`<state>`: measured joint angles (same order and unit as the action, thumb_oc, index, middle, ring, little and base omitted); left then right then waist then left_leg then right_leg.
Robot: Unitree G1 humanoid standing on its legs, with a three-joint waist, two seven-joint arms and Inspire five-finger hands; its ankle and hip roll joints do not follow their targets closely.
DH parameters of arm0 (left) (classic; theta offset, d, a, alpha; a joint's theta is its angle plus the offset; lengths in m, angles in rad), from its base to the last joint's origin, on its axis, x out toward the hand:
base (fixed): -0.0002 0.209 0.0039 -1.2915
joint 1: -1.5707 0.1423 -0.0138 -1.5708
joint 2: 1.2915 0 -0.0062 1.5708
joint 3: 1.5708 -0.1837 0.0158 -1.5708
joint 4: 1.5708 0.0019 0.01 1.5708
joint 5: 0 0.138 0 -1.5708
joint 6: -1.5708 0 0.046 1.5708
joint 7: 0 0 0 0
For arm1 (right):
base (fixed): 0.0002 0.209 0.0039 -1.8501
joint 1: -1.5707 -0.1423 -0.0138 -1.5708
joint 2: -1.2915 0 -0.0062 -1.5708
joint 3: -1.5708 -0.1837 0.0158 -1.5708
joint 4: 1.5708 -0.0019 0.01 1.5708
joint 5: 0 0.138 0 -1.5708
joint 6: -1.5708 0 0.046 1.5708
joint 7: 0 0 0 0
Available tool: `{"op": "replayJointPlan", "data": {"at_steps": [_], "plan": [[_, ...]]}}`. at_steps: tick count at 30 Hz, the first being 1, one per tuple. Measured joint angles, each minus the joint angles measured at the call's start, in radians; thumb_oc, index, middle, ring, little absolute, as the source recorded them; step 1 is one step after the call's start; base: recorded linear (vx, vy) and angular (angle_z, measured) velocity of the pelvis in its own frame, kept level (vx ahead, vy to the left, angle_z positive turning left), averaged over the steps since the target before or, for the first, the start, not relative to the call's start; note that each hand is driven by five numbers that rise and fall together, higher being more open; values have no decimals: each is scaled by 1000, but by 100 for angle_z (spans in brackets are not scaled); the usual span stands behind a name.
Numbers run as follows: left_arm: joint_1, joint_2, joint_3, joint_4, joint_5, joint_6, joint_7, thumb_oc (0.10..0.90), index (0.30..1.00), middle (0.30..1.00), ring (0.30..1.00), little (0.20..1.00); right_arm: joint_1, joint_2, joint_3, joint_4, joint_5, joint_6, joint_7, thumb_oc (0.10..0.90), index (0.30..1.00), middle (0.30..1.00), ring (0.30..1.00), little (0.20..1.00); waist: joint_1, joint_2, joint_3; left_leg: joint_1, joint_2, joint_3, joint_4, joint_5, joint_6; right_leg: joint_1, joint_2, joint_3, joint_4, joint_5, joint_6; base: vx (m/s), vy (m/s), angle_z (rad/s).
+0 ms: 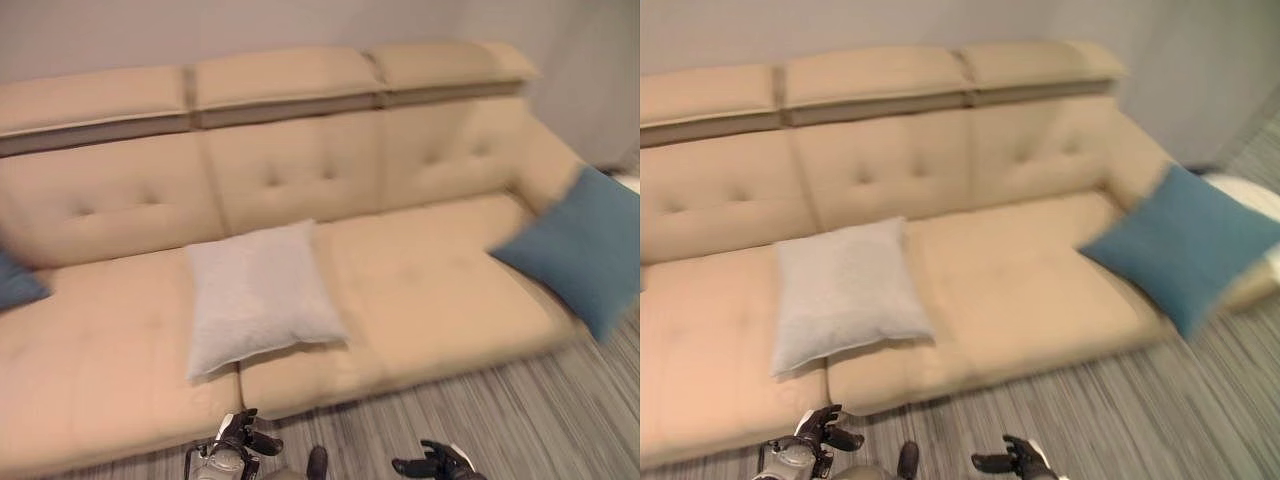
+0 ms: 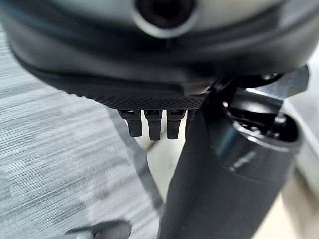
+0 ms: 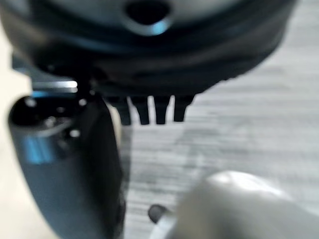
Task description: Pick up all the scattered cushions and arrange them neatly on the sofa.
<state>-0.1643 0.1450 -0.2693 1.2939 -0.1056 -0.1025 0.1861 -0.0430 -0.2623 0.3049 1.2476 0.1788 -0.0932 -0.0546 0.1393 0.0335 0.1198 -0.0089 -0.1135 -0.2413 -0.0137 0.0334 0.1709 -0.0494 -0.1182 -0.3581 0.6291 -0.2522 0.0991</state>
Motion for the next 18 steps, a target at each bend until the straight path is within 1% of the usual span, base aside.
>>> {"op": "replayJointPlan", "data": {"at_steps": [1,2,3,4,5,6,7,8,9,10,11,12,13,15,16,17,18], "plan": [[-4,1,-1,3,-5,1,2,800,900,900,900,900,-3,0,-10,-1,2,-2,0,800,900,900,900,900,2,11,5,9,12,-29,-5,0,-2,-28,20,11,-16,-13,-12,249,-240,202],[-14,9,-1,4,-12,1,3,800,900,900,900,900,-3,-5,-10,-8,20,-3,2,800,900,900,900,900,-25,34,13,24,38,-118,1,3,-21,-92,95,93,-160,-33,-30,187,-148,222],[-25,24,-3,20,-11,2,1,800,900,900,900,900,-3,-13,1,-8,30,-8,6,800,900,900,900,900,-30,31,14,32,34,-182,20,-3,-52,-132,135,203,-265,-28,-24,206,-177,243],[-26,26,-4,29,-12,2,-2,800,900,900,900,900,-17,-16,3,-3,31,-4,10,800,900,900,900,900,-34,25,13,48,33,-198,15,-14,-68,-147,128,239,-316,8,-13,85,-158,168],[4,51,-32,26,-13,-1,-3,800,900,900,900,900,-25,-13,0,5,31,3,10,800,900,900,900,900,-25,-16,4,97,-1,-172,-17,-38,-98,-187,87,228,-379,182,-27,80,-185,115],[45,77,-53,10,-12,-4,-5,800,900,900,900,900,-27,2,-8,13,31,1,8,800,900,900,900,900,-13,-72,-5,123,-24,-130,-36,-63,-84,-225,43,220,-368,300,-92,74,-204,44],[89,87,-52,11,-13,-1,1,800,900,900,900,900,-62,4,-9,24,32,-10,2,800,900,900,900,900,14,-72,-16,134,-17,-126,-4,-84,-98,-218,54,228,-351,279,-99,35,-144,9],[98,84,-51,25,-13,1,-3,800,900,900,900,900,-71,1,-12,21,33,-24,3,800,900,900,900,900,9,-68,-23,118,-9,-132,24,-89,-108,-194,61,224,-383,277,-94,14,-94,19],[106,74,-46,45,-15,12,-20,800,900,900,900,900,-85,-4,-15,18,36,-31,6,800,900,900,900,900,12,-65,-39,84,2,-142,74,-117,-139,-146,80,205,-485,282,-88,-19,-32,70],[105,67,-42,45,-22,13,-24,800,900,900,900,900,-93,-2,-21,22,41,-25,4,800,900,900,900,900,10,-72,-37,59,-2,-151,117,-128,-155,-115,78,170,-534,296,-93,-70,27,99],[100,60,-39,42,-32,13,-25,800,900,900,900,900,-96,-5,-21,22,43,-24,4,800,900,900,900,900,10,-76,-36,33,-4,-141,161,-138,-174,-88,73,139,-571,308,-112,-88,54,104],[87,64,-35,40,-43,14,-26,800,900,900,900,900,-89,-7,-21,22,44,-22,2,800,900,900,900,900,7,-88,-29,-1,-7,-79,207,-158,-205,-66,63,110,-600,317,-128,-80,56,117],[70,65,-34,36,-51,13,-22,800,900,900,900,900,-83,-7,-21,22,45,-21,0,800,900,900,900,900,6,-96,-23,-33,14,39,213,-161,-197,-44,57,74,-637,320,-140,-37,52,94],[67,65,-32,23,-51,12,-21,800,900,900,900,900,-90,-4,-21,20,45,-21,2,800,900,900,900,900,5,-89,-13,-51,53,107,180,-160,-193,-31,60,59,-652,317,-146,18,85,39],[67,64,-32,22,-51,12,-22,800,900,900,900,900,-91,-4,-21,17,45,-22,1,800,900,900,900,900,4,-89,-11,-51,61,112,179,-160,-194,-30,59,58,-654,317,-146,55,119,5],[66,67,-22,20,-51,10,-22,800,900,900,900,900,-88,0,-18,-8,45,-23,3,800,900,900,900,900,-13,-85,6,-48,116,142,167,-159,-196,-1,56,54,-671,318,-148,43,76,1],[66,66,-21,21,-52,10,-21,800,900,900,900,900,-91,-1,-17,-11,44,-24,3,800,900,900,900,900,-20,-84,8,-47,139,145,161,-153,-206,4,51,56,-673,310,-136,67,83,-2]]}}
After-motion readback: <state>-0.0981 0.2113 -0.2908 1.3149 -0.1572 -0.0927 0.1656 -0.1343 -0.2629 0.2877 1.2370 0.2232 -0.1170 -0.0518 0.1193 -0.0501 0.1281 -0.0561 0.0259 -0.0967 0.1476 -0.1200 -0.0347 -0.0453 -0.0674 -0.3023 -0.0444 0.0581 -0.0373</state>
